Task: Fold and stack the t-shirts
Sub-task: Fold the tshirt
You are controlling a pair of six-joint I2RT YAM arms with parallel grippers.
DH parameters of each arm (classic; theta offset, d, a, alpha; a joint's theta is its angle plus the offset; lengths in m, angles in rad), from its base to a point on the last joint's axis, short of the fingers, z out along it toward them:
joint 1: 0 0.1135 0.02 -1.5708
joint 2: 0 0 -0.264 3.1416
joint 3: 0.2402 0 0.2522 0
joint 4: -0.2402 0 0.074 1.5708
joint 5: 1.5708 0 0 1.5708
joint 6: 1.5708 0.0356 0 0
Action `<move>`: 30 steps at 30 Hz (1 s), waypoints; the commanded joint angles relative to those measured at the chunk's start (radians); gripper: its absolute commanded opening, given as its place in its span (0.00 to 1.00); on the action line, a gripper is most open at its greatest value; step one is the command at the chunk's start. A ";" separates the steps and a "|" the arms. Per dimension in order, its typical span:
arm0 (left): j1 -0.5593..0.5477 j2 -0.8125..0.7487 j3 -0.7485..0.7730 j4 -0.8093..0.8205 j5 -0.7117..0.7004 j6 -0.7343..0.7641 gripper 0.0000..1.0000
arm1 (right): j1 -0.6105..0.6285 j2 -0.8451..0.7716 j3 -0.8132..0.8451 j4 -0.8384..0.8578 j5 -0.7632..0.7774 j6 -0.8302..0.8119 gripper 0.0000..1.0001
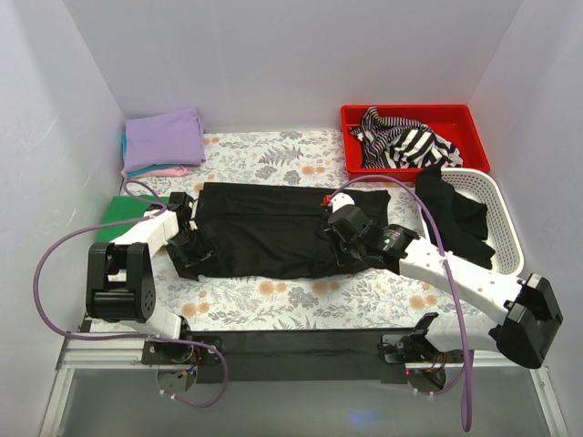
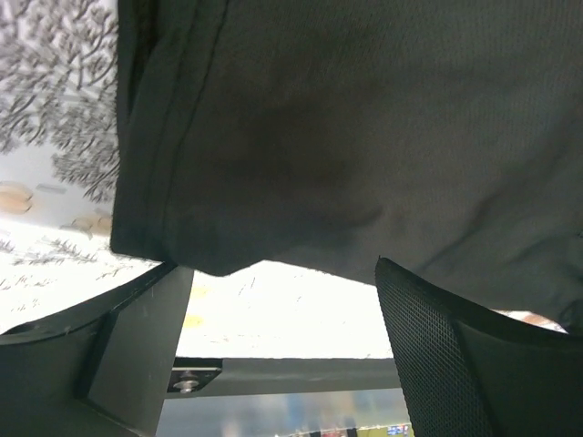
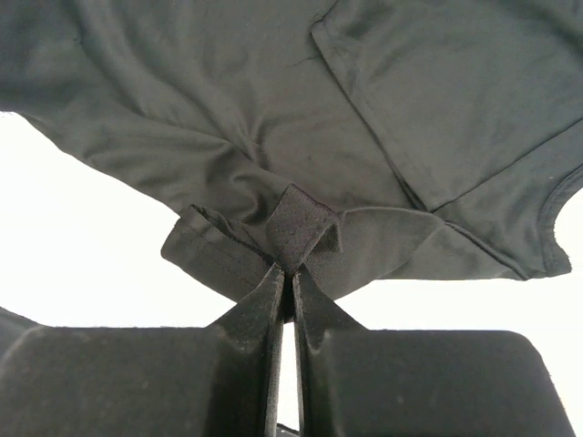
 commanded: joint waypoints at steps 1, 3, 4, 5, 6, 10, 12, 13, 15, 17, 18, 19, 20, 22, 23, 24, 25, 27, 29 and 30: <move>-0.006 0.006 0.005 0.031 0.023 -0.017 0.81 | 0.001 -0.027 0.011 -0.006 0.045 -0.025 0.11; -0.006 0.024 0.004 0.016 -0.005 -0.013 0.82 | 0.001 -0.029 0.012 -0.003 0.051 -0.029 0.12; -0.006 0.026 0.007 0.011 -0.009 -0.011 0.82 | 0.001 -0.032 0.009 -0.001 0.051 -0.031 0.12; -0.006 0.030 0.011 0.013 -0.015 -0.013 0.82 | 0.001 -0.032 0.006 0.000 0.054 -0.031 0.13; -0.006 0.030 0.022 0.016 -0.026 -0.014 0.76 | 0.001 -0.034 0.005 0.006 0.055 -0.032 0.13; -0.006 0.043 0.040 0.013 -0.045 -0.022 0.48 | 0.001 -0.035 0.011 0.006 0.057 -0.040 0.13; -0.006 0.066 0.042 0.014 -0.043 -0.017 0.33 | 0.001 -0.049 0.009 0.008 0.071 -0.042 0.13; -0.006 0.070 0.040 0.014 -0.042 -0.017 0.26 | 0.001 -0.057 0.008 0.006 0.074 -0.039 0.13; -0.006 0.072 0.039 0.013 -0.040 -0.016 0.15 | 0.001 -0.083 0.005 0.006 0.088 -0.026 0.14; -0.006 0.063 0.036 0.005 -0.049 -0.013 0.07 | 0.001 -0.112 0.002 -0.010 0.115 -0.014 0.14; -0.006 0.060 0.033 -0.009 -0.055 -0.005 0.00 | 0.001 -0.121 0.002 -0.020 0.129 0.009 0.14; -0.006 0.058 0.034 -0.018 -0.063 -0.002 0.00 | 0.001 -0.132 0.000 -0.024 0.143 0.020 0.14; -0.006 0.055 0.030 -0.027 -0.083 0.000 0.00 | 0.001 -0.152 -0.003 -0.041 0.179 0.035 0.14; -0.006 0.044 0.025 -0.026 -0.068 0.000 0.00 | 0.001 -0.173 -0.018 -0.047 0.201 0.056 0.14; -0.006 0.037 0.030 -0.027 -0.068 -0.003 0.00 | -0.001 -0.187 -0.023 -0.049 0.218 0.064 0.14; -0.006 0.034 0.028 -0.029 -0.071 -0.006 0.00 | -0.001 -0.192 -0.026 -0.056 0.224 0.073 0.13; -0.006 0.034 0.031 -0.033 -0.078 -0.003 0.00 | -0.001 -0.195 -0.029 -0.061 0.230 0.095 0.13; -0.006 0.037 0.039 -0.038 -0.089 -0.003 0.00 | -0.001 -0.198 -0.031 -0.088 0.262 0.122 0.10; -0.006 0.041 0.050 -0.042 -0.081 0.001 0.00 | -0.002 -0.195 -0.038 -0.102 0.296 0.155 0.06; -0.006 0.044 0.066 -0.058 -0.104 0.001 0.00 | -0.001 -0.195 -0.040 -0.113 0.308 0.165 0.04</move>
